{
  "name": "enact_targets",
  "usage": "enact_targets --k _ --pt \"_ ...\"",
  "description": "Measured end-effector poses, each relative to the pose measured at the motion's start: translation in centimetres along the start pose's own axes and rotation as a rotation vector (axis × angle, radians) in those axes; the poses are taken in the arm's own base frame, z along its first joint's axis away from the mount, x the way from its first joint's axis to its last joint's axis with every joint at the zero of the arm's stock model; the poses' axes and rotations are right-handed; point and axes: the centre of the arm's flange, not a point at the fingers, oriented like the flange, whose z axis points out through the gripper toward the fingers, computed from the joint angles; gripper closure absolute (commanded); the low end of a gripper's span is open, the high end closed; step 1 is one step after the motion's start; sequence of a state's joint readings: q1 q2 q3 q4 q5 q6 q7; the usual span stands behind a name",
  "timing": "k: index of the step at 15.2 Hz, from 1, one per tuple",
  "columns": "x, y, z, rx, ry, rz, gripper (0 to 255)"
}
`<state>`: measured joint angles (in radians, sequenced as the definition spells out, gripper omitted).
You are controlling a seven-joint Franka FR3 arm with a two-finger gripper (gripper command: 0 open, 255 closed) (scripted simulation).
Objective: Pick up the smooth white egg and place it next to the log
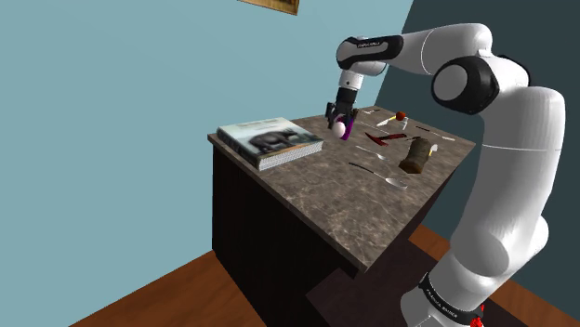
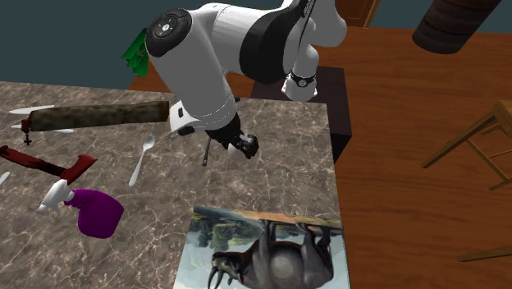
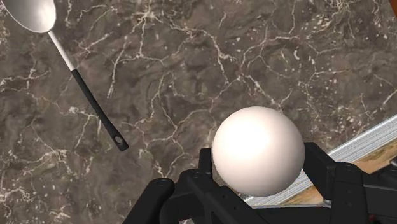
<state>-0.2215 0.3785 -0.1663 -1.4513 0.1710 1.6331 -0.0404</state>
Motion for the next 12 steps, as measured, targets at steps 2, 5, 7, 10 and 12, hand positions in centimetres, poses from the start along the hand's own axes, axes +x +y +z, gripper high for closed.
enact_targets --k 2,5,7,10,12 --pt "-0.8 2.8 -0.2 0.0 0.001 0.0 255" --pt "-1.5 6.5 -0.7 0.0 0.001 0.0 255" --pt "-1.9 8.8 -0.8 0.0 0.0 0.0 255" --pt "-2.8 12.9 -0.9 0.001 0.0 0.0 255" --pt "-3.3 15.6 -0.9 0.001 0.0 0.0 255"
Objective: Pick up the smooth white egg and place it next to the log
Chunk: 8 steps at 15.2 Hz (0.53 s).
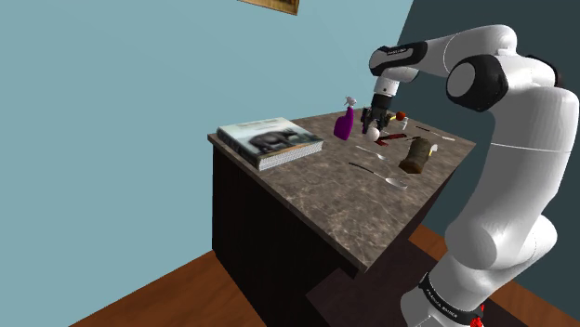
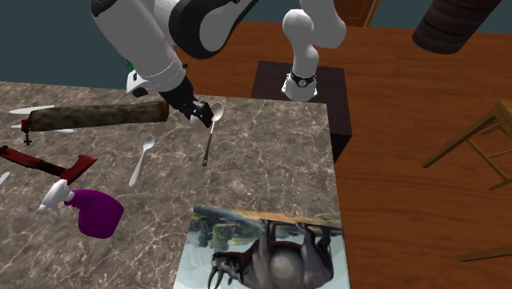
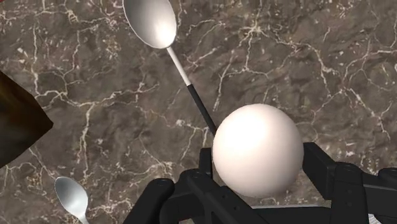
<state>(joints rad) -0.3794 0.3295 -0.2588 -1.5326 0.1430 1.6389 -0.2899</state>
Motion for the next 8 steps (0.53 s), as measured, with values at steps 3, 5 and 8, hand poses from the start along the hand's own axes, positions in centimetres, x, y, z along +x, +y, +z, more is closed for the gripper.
enact_targets --k 3,5,8 --pt "-0.7 3.9 -0.6 0.0 0.0 0.0 255" --pt "-1.4 6.3 -0.9 0.0 0.0 0.0 255" --pt "-2.3 10.1 -0.9 0.0 0.0 0.0 255"
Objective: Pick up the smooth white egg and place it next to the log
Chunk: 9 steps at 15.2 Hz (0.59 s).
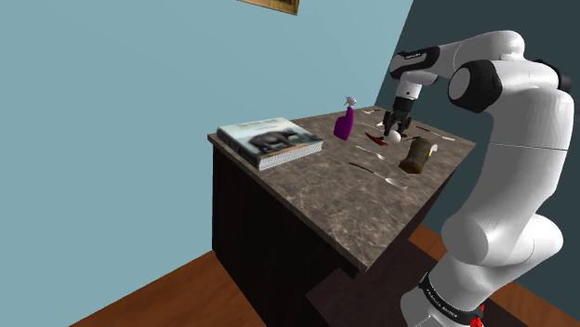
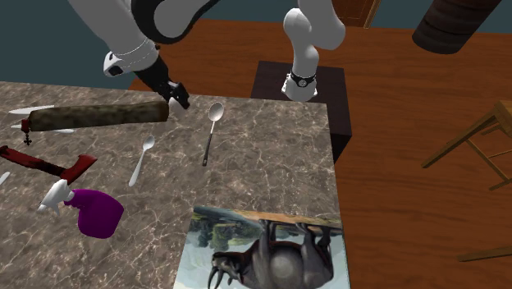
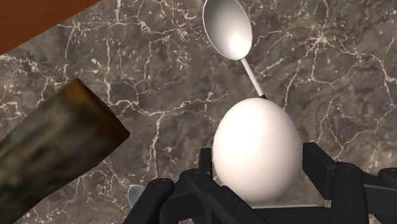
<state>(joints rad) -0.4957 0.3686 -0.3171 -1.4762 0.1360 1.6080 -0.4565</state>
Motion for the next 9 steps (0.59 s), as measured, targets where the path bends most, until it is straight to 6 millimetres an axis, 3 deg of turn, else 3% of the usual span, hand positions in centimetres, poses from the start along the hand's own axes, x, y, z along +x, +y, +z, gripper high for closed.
enact_targets --k 5,9 --pt "-1.2 6.7 -0.8 0.0 0.0 0.0 255" --pt "-1.4 8.3 0.8 0.0 -0.001 -0.001 255"
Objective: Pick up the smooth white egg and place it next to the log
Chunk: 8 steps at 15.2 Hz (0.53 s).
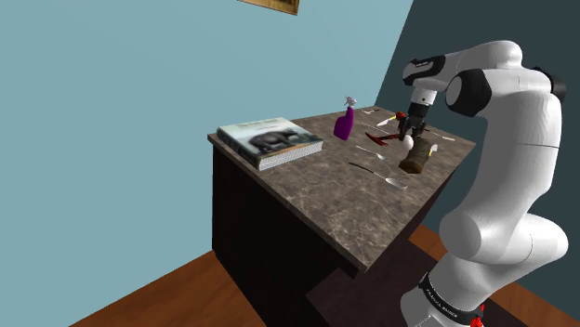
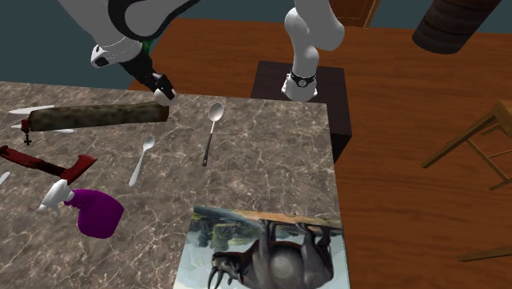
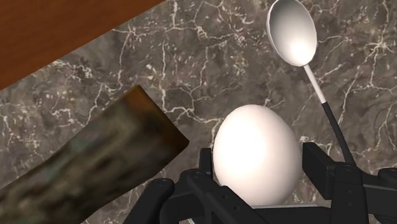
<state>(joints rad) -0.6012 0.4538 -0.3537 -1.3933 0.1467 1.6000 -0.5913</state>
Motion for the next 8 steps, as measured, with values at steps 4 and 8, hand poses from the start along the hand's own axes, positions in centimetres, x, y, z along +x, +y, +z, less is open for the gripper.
enact_targets --k 4,8 --pt "0.5 0.4 2.1 0.0 0.0 0.0 255" --pt "0.9 0.6 4.2 0.0 0.0 0.0 255"
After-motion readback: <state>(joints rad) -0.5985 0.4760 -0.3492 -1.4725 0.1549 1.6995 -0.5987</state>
